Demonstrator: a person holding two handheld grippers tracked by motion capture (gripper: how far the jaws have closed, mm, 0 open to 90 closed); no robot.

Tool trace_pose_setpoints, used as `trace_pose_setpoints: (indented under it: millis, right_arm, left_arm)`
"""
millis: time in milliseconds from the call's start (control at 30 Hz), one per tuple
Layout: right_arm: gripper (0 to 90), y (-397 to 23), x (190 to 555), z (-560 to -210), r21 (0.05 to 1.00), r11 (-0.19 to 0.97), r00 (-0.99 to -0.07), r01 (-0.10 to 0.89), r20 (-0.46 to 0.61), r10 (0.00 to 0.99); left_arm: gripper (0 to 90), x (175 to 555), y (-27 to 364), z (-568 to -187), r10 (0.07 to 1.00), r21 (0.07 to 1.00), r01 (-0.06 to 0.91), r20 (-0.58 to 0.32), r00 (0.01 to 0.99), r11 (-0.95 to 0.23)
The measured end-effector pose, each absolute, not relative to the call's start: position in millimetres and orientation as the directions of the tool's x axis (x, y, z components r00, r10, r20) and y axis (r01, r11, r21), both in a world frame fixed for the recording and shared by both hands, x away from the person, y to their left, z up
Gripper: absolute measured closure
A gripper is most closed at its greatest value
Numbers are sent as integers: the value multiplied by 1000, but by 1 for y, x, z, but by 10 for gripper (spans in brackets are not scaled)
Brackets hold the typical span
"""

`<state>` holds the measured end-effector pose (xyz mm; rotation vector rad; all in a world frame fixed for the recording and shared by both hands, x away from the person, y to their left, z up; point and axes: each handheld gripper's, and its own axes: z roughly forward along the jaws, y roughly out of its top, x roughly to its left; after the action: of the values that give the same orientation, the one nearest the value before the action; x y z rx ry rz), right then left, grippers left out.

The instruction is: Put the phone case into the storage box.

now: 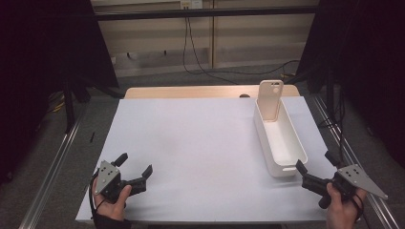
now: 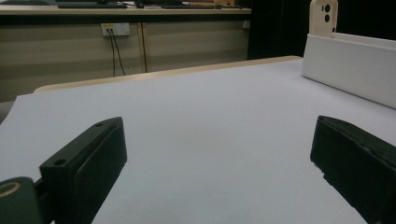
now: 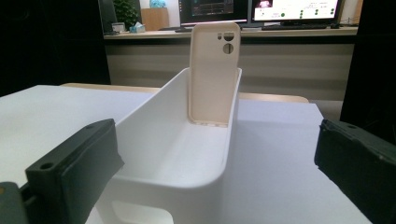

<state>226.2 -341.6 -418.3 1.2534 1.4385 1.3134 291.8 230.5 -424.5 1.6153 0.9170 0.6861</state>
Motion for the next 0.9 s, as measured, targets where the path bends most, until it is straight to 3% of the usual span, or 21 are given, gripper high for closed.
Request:
trace_pose_setpoints:
  millis: [900]
  right_arm:
    - [0,-342,218,-431,987,0,-193,162,32,981]
  left_arm:
    - [36,296,224,-428,824,965,242,-56,564,-100]
